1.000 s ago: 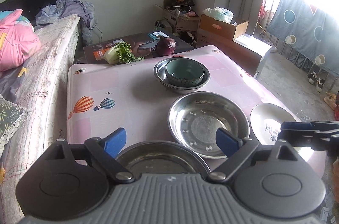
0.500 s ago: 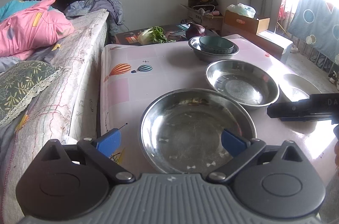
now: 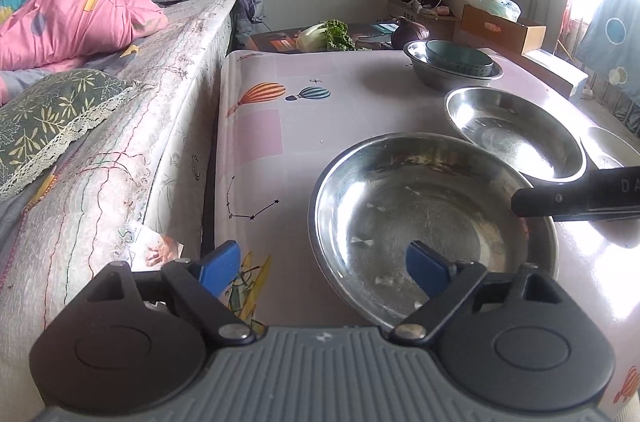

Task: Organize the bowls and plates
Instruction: 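Move the right tool toward the large steel plate while the left tool follows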

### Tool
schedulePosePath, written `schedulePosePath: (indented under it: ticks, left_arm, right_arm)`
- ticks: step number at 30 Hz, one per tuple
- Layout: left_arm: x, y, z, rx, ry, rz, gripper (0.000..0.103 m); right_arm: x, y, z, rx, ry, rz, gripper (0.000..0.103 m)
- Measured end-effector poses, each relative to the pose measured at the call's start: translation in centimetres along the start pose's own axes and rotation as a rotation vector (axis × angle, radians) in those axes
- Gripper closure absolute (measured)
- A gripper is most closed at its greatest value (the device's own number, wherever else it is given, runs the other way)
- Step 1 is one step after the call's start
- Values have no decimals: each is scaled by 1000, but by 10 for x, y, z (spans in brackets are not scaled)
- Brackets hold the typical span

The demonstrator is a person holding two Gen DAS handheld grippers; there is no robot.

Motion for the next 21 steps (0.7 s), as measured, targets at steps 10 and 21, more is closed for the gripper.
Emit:
schedulePosePath:
  ticks: [10,21]
  left_arm:
    - [-12,4,15,-60,-87,3,69]
    - [-25,20,0,-93,-117,11,69]
  right_arm:
    - [-2,-2,14,-32,-24,-1,71]
    - [-17,8,4,-21,-64,-13,84]
Point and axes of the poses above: each gripper's, at about its wrist camera, not at the fingertips, and z roughly the way its jaws point, y to its right, x to its top, the point moved 5 cm from there along z, roughly the way its jaws point, and after that the axes turned 9 degrees about -x, right-handed, at the moved point
